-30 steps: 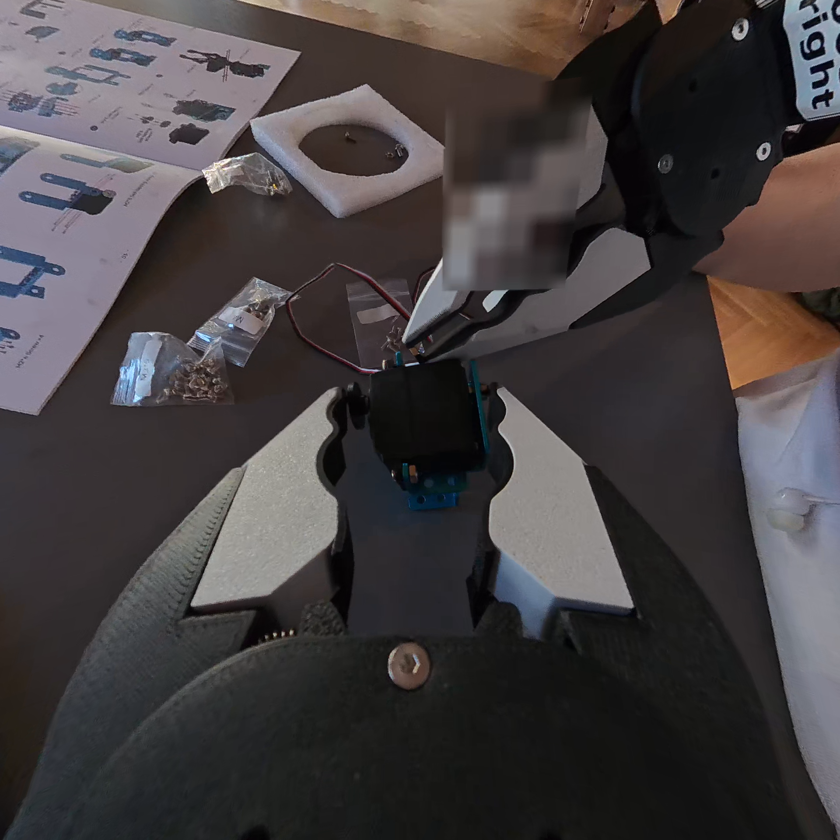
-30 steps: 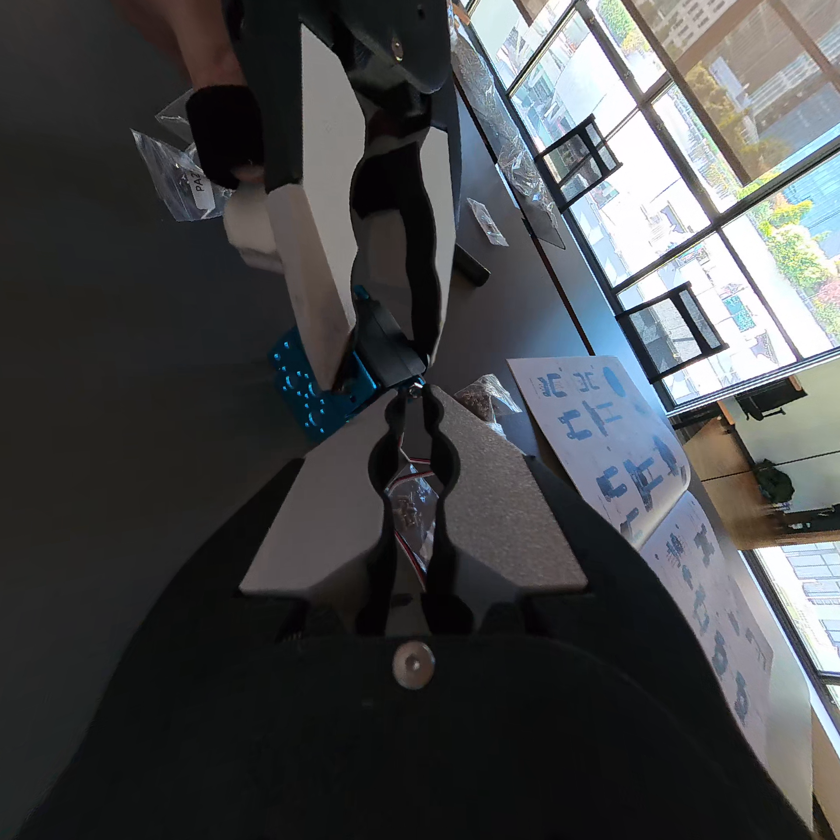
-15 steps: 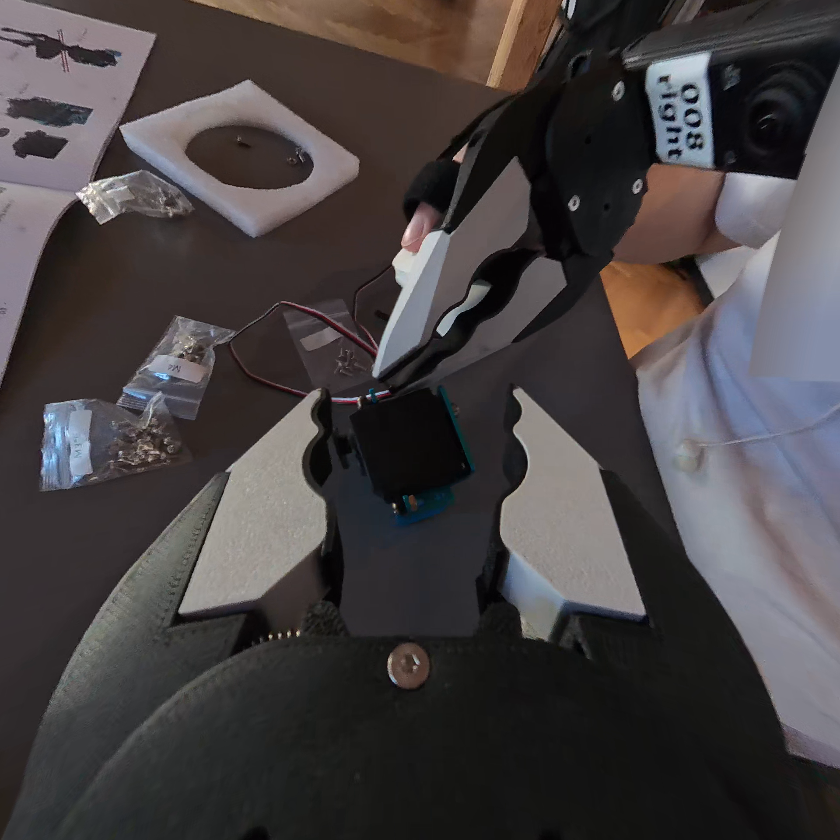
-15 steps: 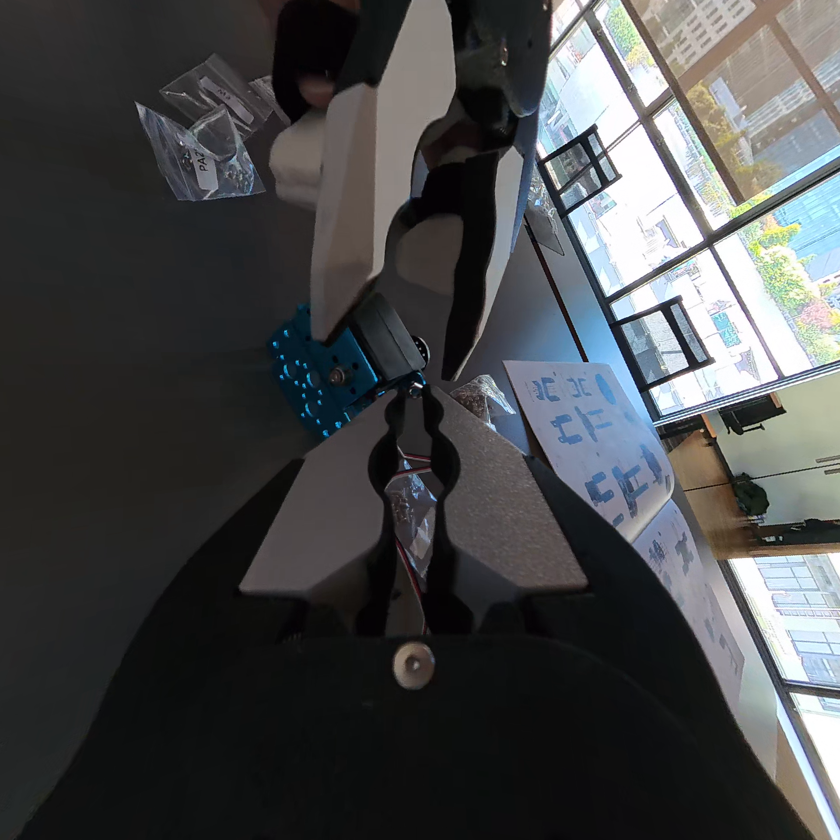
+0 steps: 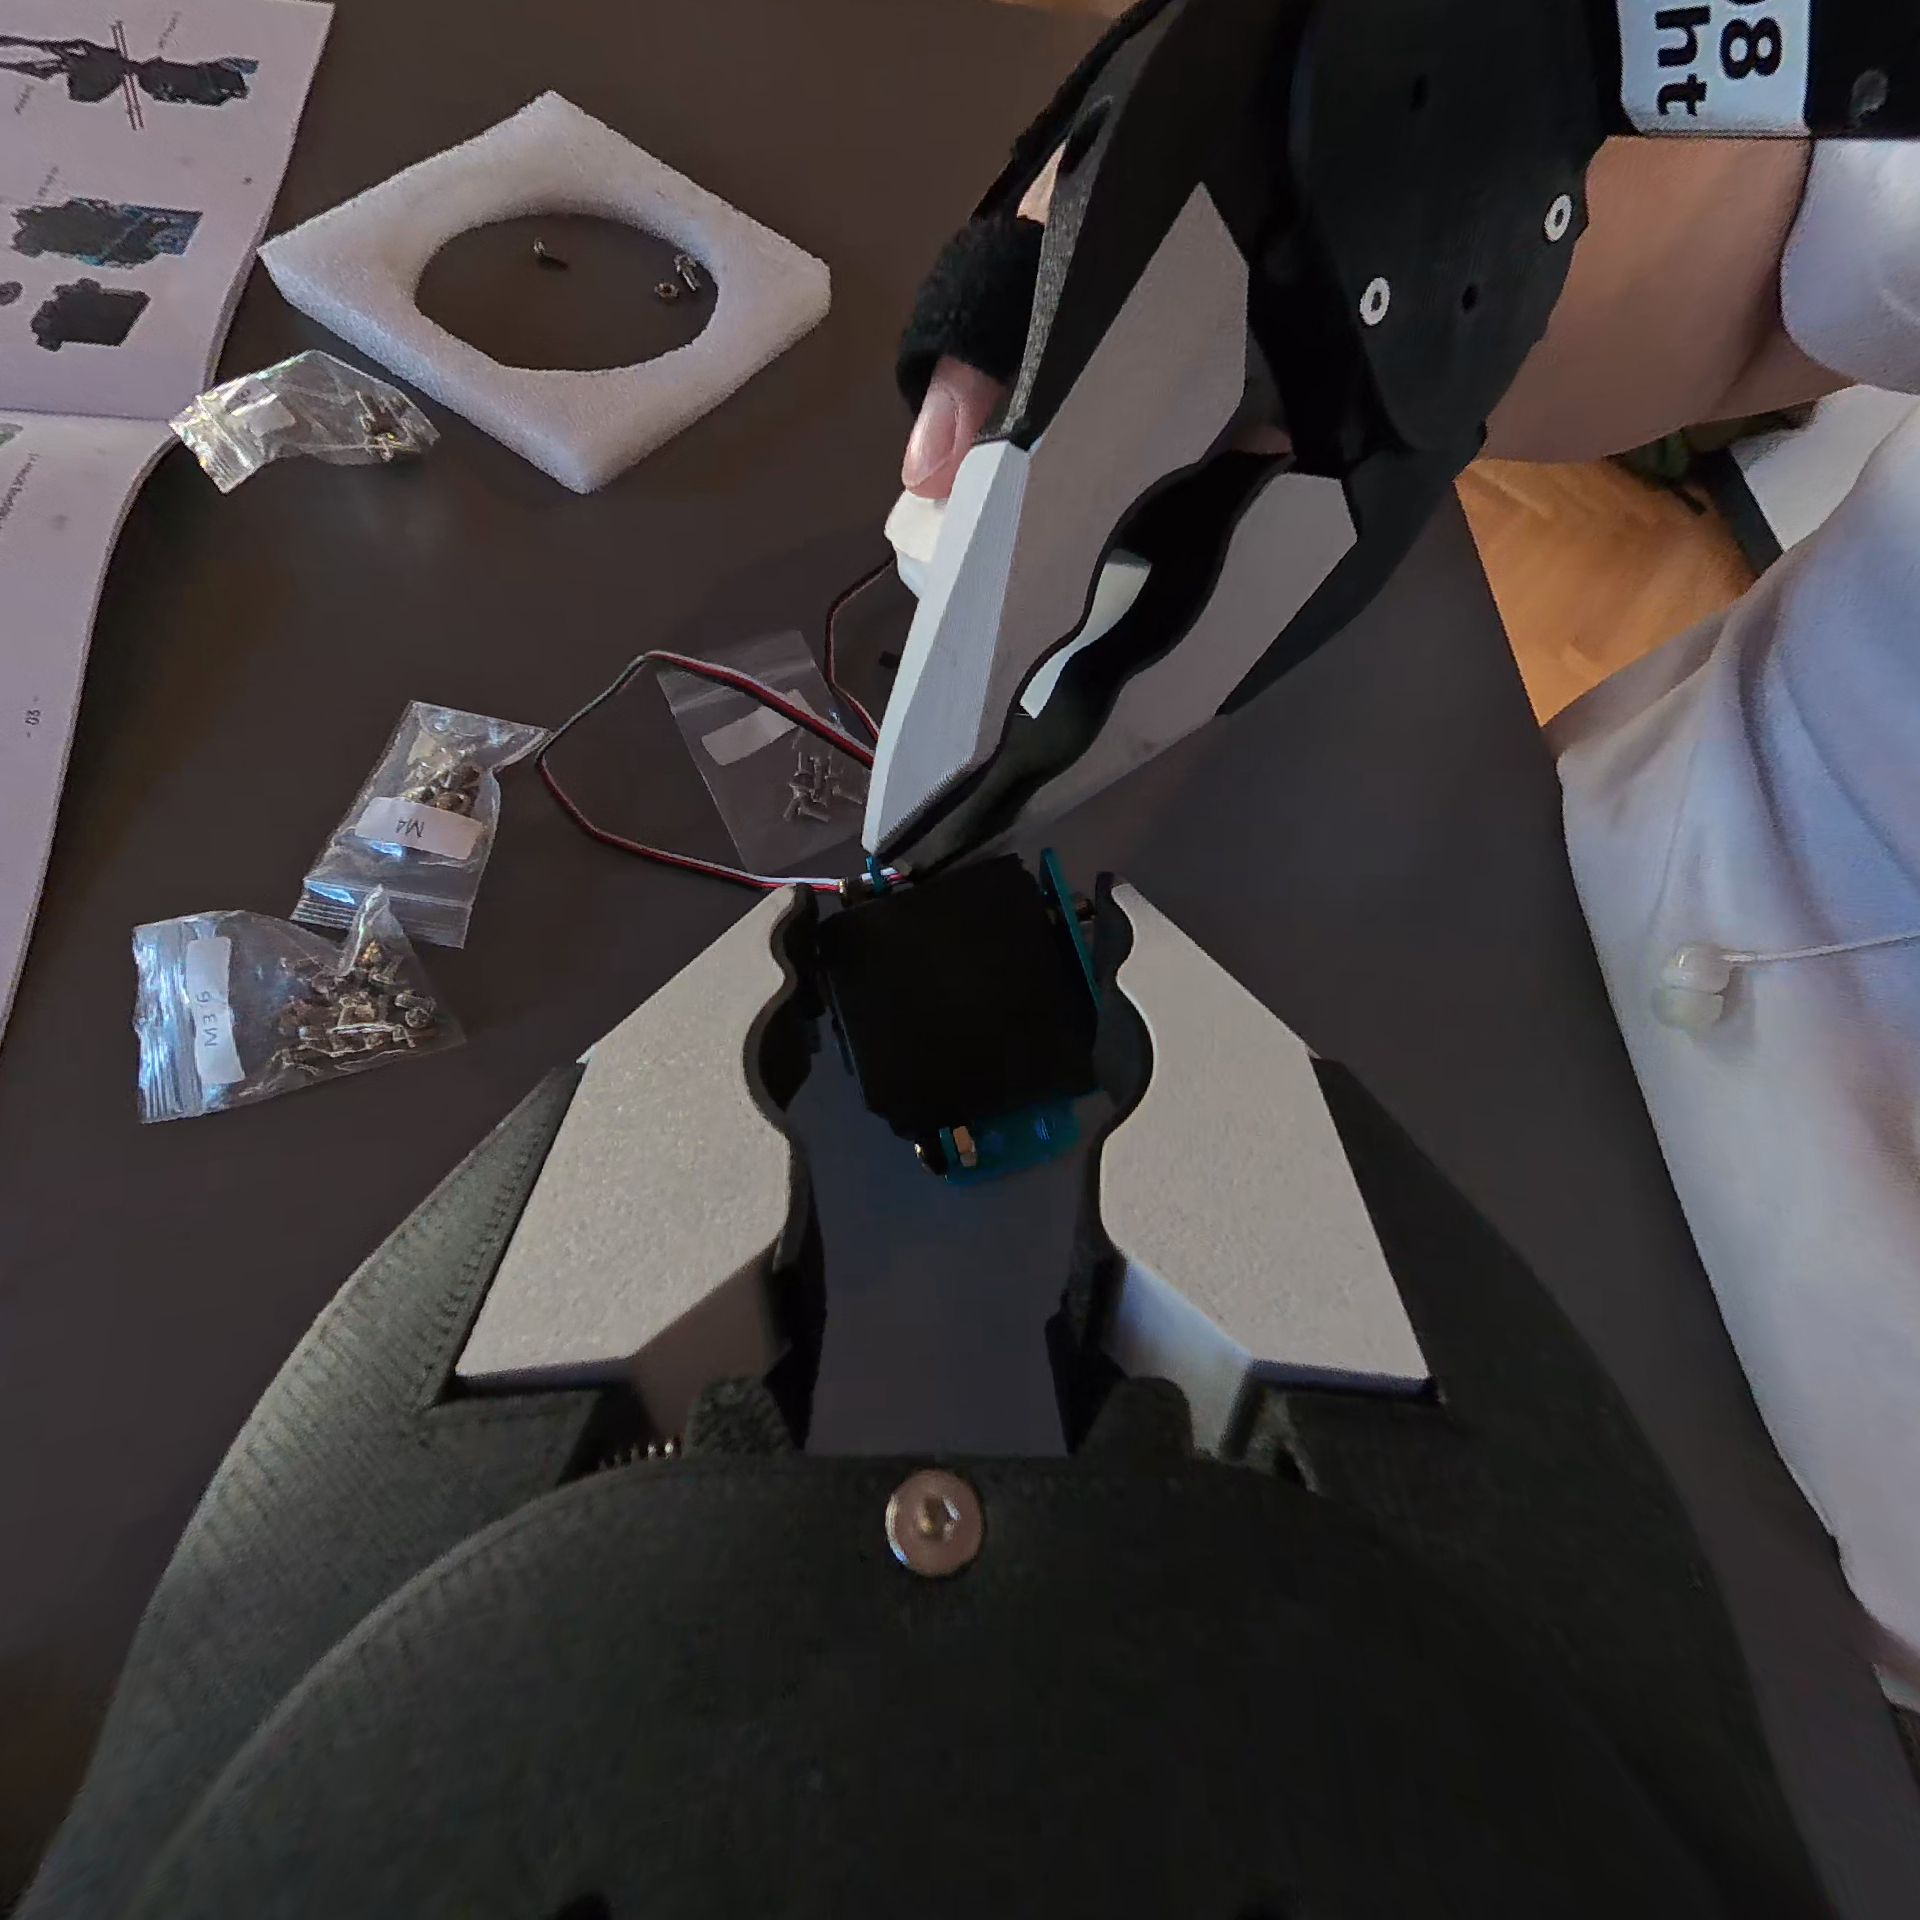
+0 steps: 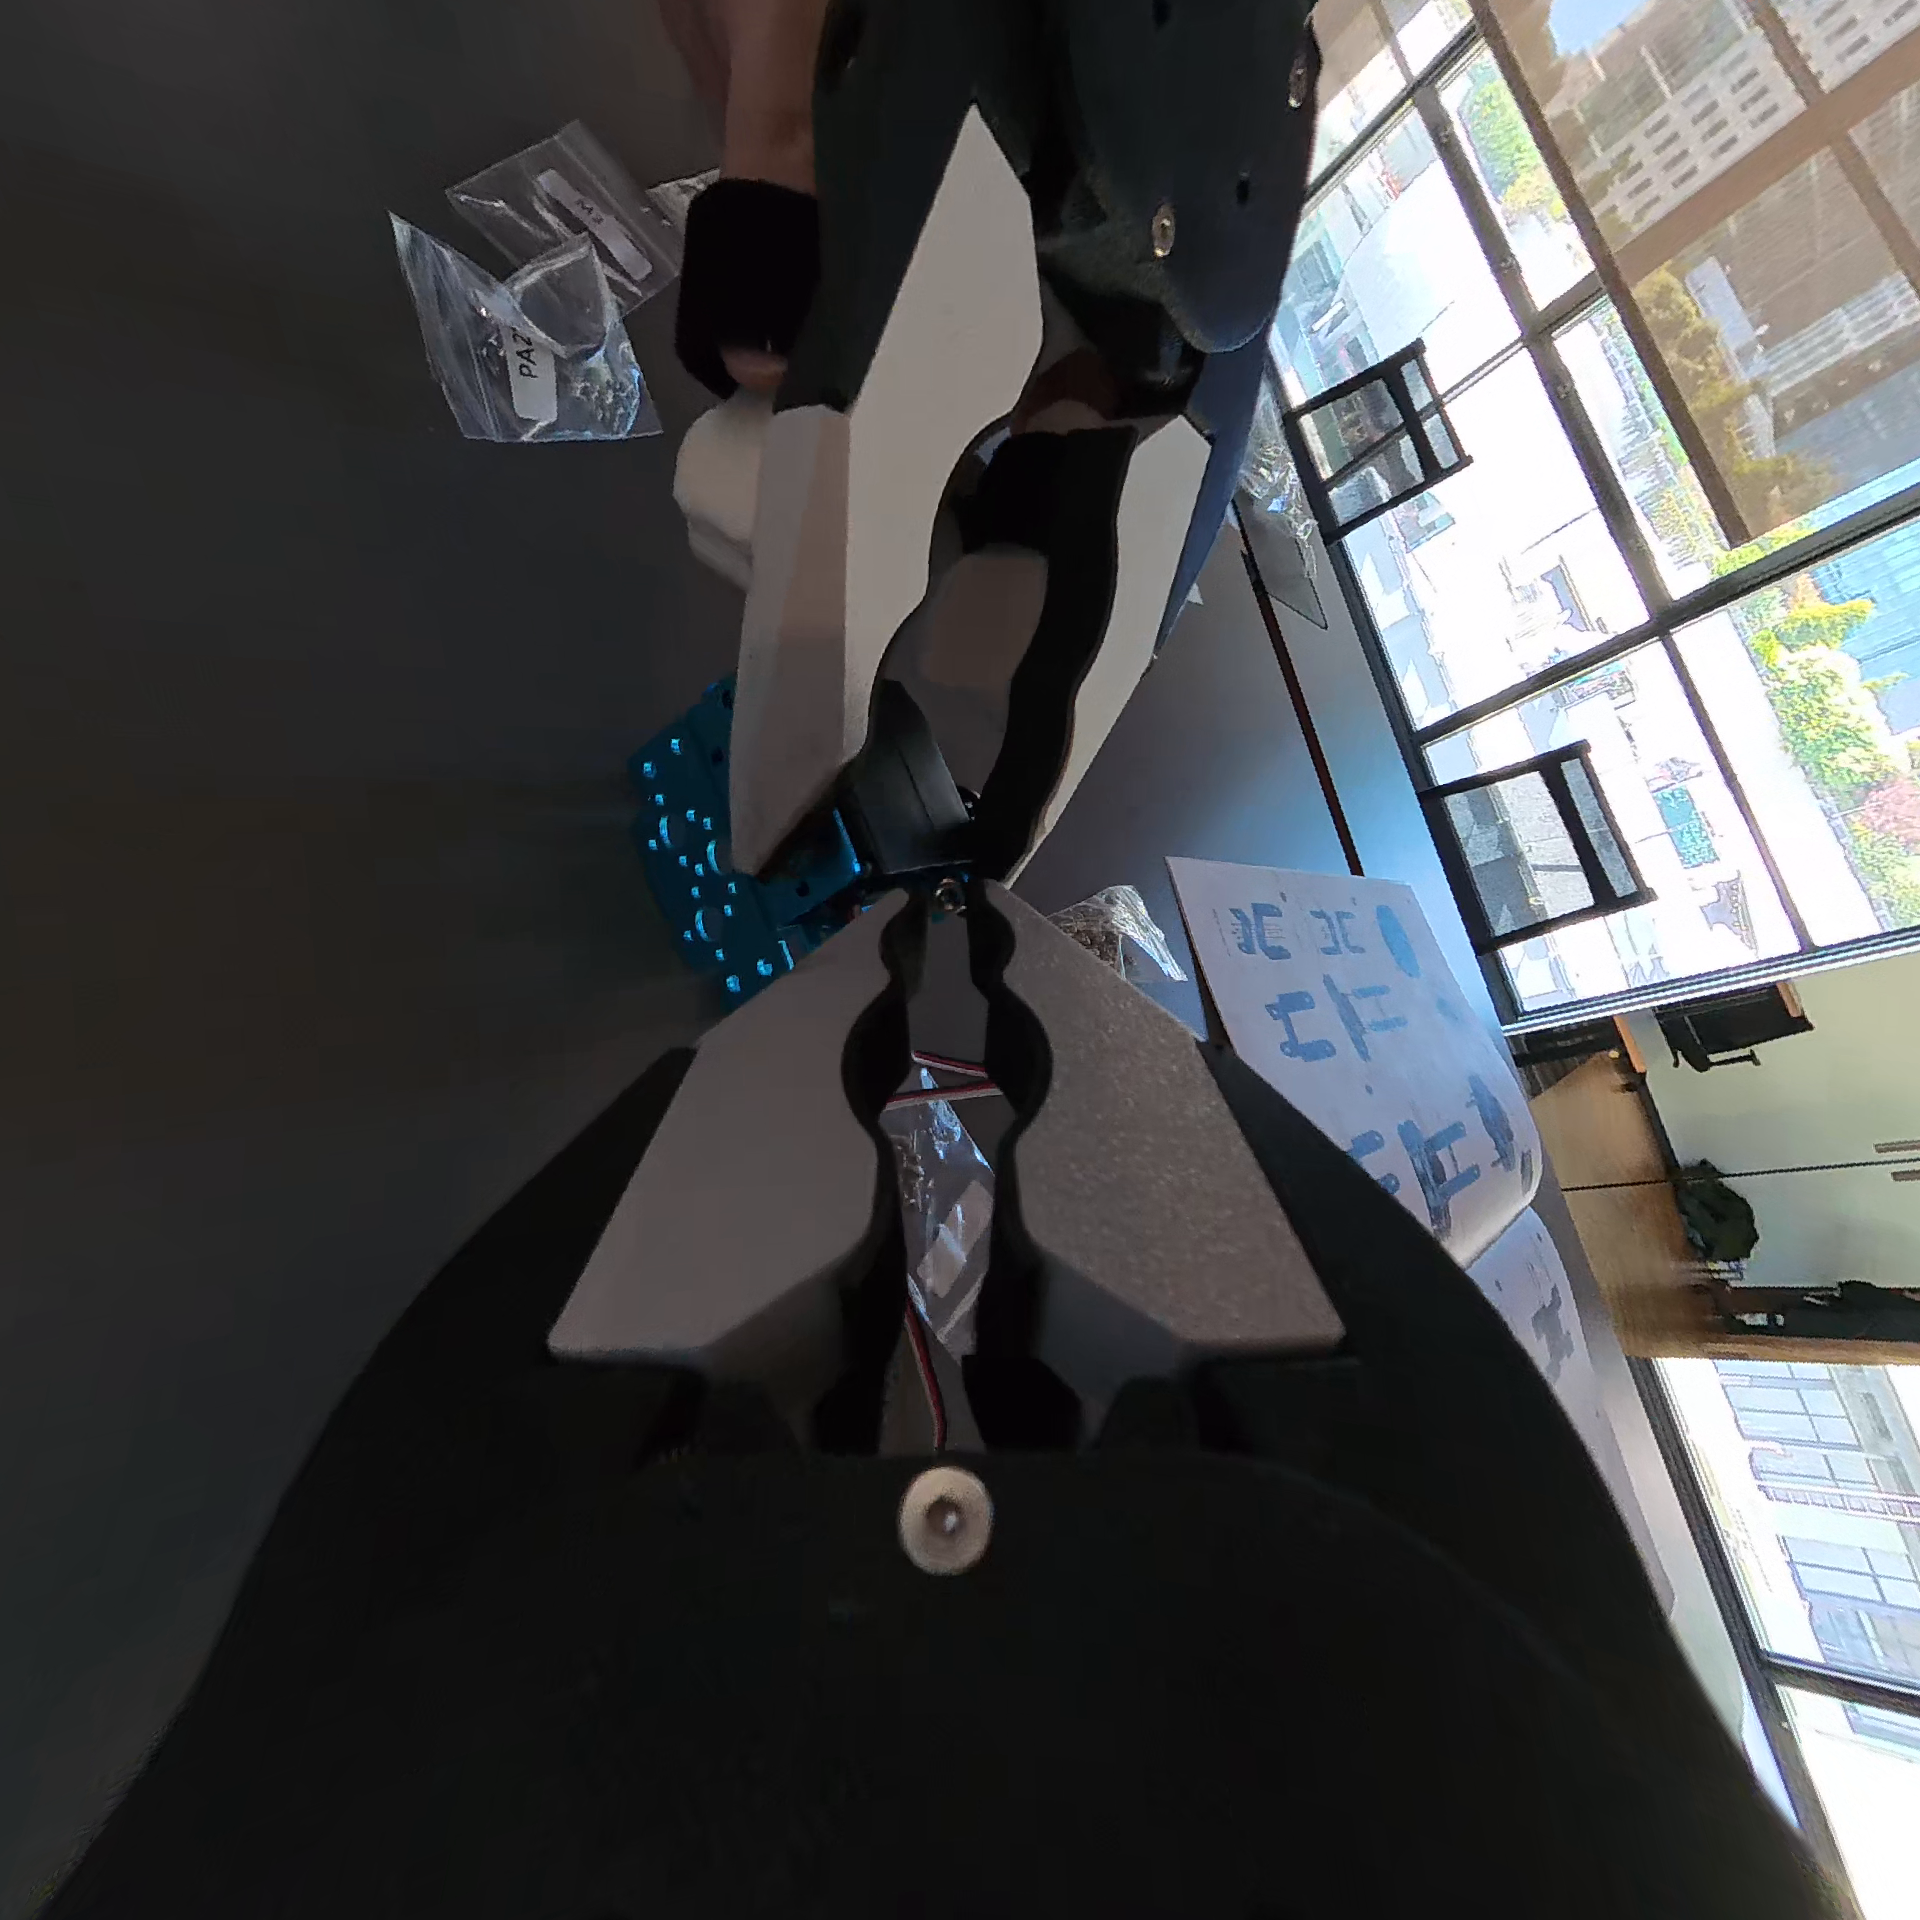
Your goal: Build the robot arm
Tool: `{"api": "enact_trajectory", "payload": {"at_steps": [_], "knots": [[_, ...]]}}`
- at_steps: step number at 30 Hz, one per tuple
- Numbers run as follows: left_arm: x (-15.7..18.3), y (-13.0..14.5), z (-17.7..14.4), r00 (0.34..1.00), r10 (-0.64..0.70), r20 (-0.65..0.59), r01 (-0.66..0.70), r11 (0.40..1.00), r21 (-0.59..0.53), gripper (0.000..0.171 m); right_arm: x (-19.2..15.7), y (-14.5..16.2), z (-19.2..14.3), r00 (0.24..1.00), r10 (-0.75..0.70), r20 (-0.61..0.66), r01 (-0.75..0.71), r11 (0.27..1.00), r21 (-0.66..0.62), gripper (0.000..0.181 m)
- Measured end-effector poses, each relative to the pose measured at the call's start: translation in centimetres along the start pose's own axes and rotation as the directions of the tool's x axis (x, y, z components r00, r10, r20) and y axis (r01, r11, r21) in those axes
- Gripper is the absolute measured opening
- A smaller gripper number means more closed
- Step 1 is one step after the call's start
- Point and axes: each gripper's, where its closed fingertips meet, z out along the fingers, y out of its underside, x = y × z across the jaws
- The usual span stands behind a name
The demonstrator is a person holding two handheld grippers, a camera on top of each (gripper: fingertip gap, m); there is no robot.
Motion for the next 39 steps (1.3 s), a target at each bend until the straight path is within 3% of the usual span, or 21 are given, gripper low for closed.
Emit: {"api": "enact_trajectory", "payload": {"at_steps": [4, 7, 12, 21, 33, 39], "knots": [[-0.04, -0.06, 0.04, 1.000, -0.006, 0.002, 0.006, 1.000, 0.015, 0.054, -0.15, 0.08, -0.17, 0.999, -0.006, 0.051, 0.007, 1.000, -0.009, 0.007], [0.11, -0.10, 0.14, 1.000, -0.002, -0.004, 0.002, 1.000, 0.013, 0.064, -0.14, 0.02, -0.22, 0.998, -0.018, 0.064, 0.019, 1.000, -0.009, 0.007], [-0.11, -0.33, 0.07, 1.000, 0.029, 0.007, -0.029, 1.000, 0.009, 0.053, 0.02, 0.13, -0.17, 0.996, -0.060, 0.064, 0.061, 0.998, -0.020, 0.006], [-0.13, -0.18, -0.07, 0.999, 0.038, 0.013, -0.038, 0.999, -0.040, 0.052, -0.31, -0.02, -0.25, 0.983, -0.156, 0.098, 0.157, 0.988, -0.004, 0.006], [-0.36, -0.32, 0.02, 1.000, -0.009, 0.018, 0.009, 1.000, -0.011, 0.051, -0.09, -0.19, 0.00, 0.951, -0.305, 0.050, 0.306, 0.952, 0.002, 0.007], [-0.32, -0.32, 0.06, 1.000, -0.002, 0.030, 0.002, 1.000, -0.013, 0.051, -0.19, -0.11, -0.03, 0.958, -0.278, 0.073, 0.279, 0.960, -0.003, 0.007]]}}
